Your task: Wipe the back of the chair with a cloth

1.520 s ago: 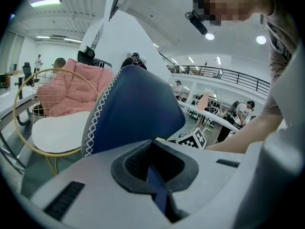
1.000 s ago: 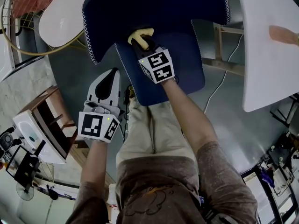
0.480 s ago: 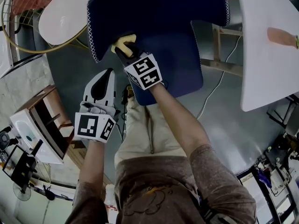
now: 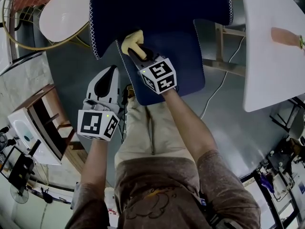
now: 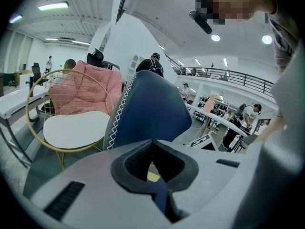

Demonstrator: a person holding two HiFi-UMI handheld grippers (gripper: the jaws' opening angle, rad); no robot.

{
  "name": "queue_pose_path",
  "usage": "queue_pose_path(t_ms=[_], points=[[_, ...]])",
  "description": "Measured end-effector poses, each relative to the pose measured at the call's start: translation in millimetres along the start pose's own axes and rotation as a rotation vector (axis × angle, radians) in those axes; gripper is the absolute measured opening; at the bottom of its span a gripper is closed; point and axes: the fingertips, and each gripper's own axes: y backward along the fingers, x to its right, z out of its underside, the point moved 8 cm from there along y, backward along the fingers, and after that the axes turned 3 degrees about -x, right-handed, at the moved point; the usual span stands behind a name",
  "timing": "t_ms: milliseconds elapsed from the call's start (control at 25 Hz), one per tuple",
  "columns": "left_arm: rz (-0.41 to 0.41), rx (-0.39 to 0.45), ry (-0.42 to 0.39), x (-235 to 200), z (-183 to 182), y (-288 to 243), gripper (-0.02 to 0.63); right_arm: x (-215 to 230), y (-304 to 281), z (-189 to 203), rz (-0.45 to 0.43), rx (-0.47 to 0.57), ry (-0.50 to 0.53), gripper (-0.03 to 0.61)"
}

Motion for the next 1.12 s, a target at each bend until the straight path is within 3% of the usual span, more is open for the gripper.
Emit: queue_pose_path(t_ms=[400, 1120], points=[[0.001, 0.026, -0.035, 21, -23, 11, 0.009, 21, 126, -18, 0.180, 0.073, 0.009, 0.075], [0.006, 0.137, -0.036, 94, -112, 99, 0.009, -89, 298, -117, 0.172, 0.243, 0.089, 0.075]])
